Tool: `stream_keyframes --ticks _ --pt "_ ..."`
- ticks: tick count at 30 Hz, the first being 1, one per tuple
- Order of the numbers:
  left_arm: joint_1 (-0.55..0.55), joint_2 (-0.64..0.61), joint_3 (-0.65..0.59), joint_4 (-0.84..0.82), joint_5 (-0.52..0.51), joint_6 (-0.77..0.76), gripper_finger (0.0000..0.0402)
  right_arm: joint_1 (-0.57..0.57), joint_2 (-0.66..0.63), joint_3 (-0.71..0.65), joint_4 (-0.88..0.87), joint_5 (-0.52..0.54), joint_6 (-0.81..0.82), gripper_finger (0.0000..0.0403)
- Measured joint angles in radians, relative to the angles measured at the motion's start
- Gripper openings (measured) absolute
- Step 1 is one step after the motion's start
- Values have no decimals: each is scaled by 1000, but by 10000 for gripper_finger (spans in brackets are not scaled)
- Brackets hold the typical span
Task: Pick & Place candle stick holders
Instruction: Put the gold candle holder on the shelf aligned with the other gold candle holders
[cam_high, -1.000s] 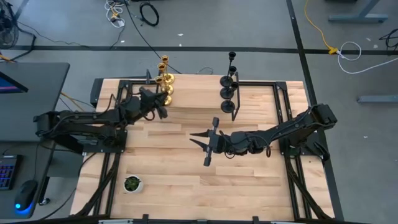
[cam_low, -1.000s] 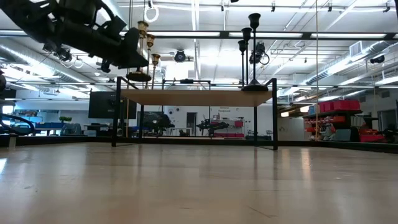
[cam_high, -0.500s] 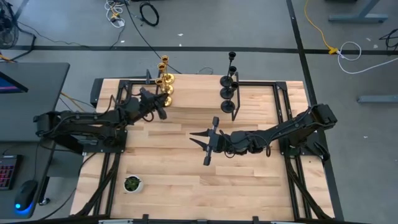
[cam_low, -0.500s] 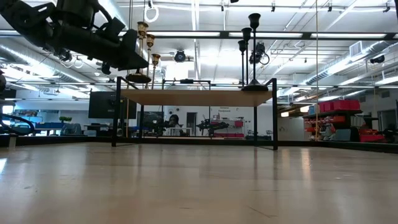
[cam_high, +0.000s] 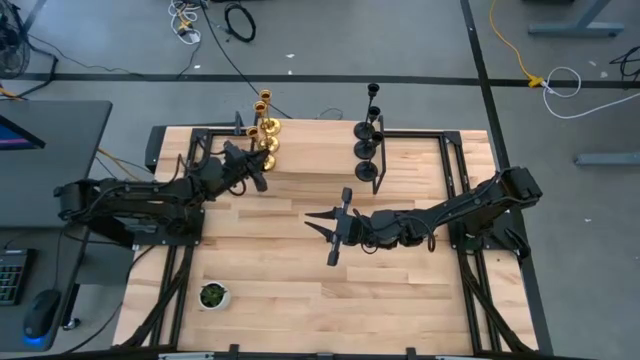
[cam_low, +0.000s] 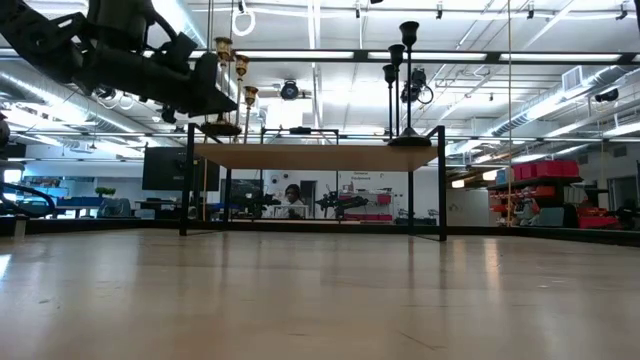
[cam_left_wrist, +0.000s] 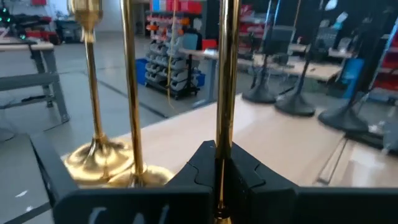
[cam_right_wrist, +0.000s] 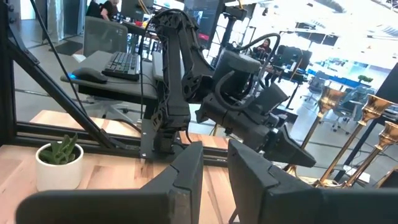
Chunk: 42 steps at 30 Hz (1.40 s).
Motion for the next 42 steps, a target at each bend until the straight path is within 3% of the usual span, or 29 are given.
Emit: stream_keyframes --ticks 6,12,24,32,42 --pt "38 84 1 95 68 -11 11 0 0 0 9 0 -16 77" --pt "70 160 4 142 55 1 11 0 0 0 9 0 -20 77" --pt "79 158 3 113 82 23 11 0 0 0 6 0 -20 77" --pt "78 158 3 112 81 18 40 0 0 0 6 0 -16 77" --pt "59 155 1 118 78 22 27 0 0 0 -1 0 -16 77"
